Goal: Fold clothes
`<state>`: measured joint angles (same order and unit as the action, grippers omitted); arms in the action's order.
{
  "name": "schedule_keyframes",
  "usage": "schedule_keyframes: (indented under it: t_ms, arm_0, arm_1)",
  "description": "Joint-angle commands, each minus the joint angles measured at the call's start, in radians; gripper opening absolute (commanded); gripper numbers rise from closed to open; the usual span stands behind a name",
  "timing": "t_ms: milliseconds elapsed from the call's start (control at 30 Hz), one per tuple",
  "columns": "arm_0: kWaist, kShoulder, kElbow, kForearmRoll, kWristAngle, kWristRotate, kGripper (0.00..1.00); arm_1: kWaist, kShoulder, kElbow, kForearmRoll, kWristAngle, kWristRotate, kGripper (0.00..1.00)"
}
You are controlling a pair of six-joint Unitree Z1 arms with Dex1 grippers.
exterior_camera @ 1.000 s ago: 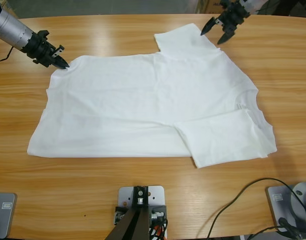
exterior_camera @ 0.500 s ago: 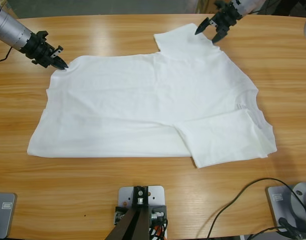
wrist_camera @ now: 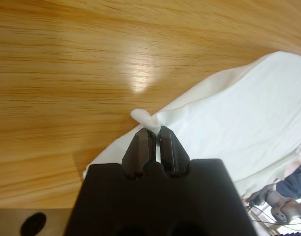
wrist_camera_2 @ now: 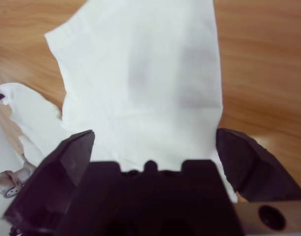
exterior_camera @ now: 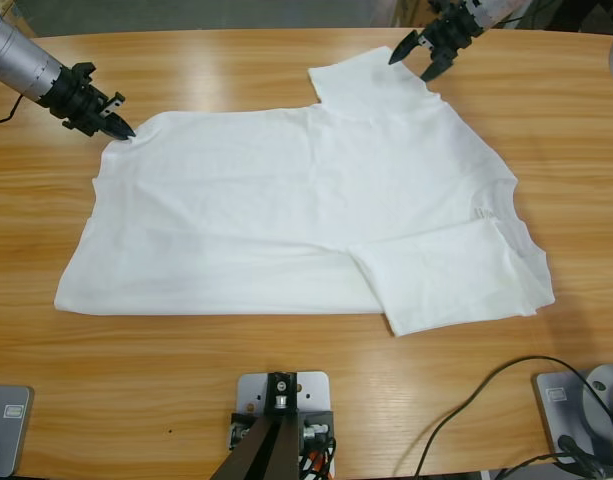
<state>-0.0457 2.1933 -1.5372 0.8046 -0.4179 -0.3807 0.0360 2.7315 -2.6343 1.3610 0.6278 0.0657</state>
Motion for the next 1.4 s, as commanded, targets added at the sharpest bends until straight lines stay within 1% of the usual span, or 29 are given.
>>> schedule_keyframes:
  t_ms: [33,67,133,167,200,233,267,300,333,367,633,1000,1400]
  arm_0:
    - [0.009,0.063,0.008,0.011,-0.012,0.015,0.000]
    - [0.009,0.064,0.008,0.011,-0.012,0.016,0.000]
    - [0.009,0.065,0.008,0.011,-0.012,0.016,0.000]
    - [0.009,0.067,0.008,0.011,-0.012,0.016,0.000]
    - [0.009,0.068,0.008,0.011,-0.012,0.016,0.000]
    - [0.009,0.068,0.008,0.011,-0.012,0.016,0.000]
    - [0.010,0.070,0.008,0.011,-0.012,0.016,0.000]
    - [0.010,0.071,0.008,0.011,-0.012,0.017,0.000]
    - [0.010,0.072,0.008,0.011,-0.012,0.017,0.000]
    - [0.010,0.072,0.008,0.011,-0.012,0.017,0.000]
    - [0.010,0.072,0.008,0.015,-0.012,0.019,0.000]
    - [0.007,0.052,0.005,0.021,-0.005,0.030,0.000]
    - [0.020,-0.048,0.019,0.052,0.003,0.039,0.000]
  arm_1:
    - [-0.007,0.096,-0.599,0.041,0.014,-0.001,0.977]
    - [-0.007,0.101,-0.600,0.039,0.020,-0.001,0.950]
    - [-0.007,0.110,-0.601,0.035,0.029,-0.001,0.847]
    - [-0.007,0.116,-0.601,0.032,0.031,0.001,0.769]
    - [-0.007,0.118,-0.601,0.029,0.033,0.002,0.714]
    - [-0.007,0.120,-0.601,0.026,0.033,0.003,0.589]
    - [-0.007,0.121,-0.601,0.022,0.033,0.005,0.401]
    - [-0.007,0.122,-0.601,0.017,0.033,0.010,0.290]
    - [-0.009,0.124,-0.601,0.012,0.032,0.017,0.108]
    - [-0.012,0.126,-0.601,0.009,0.033,0.026,0.000]
    - [-0.021,0.123,-0.601,0.009,0.014,0.045,0.000]
    - [-0.024,0.083,-0.601,0.015,0.019,0.034,0.000]
    - [-0.042,-0.016,-0.593,0.081,0.018,-0.001,0.000]
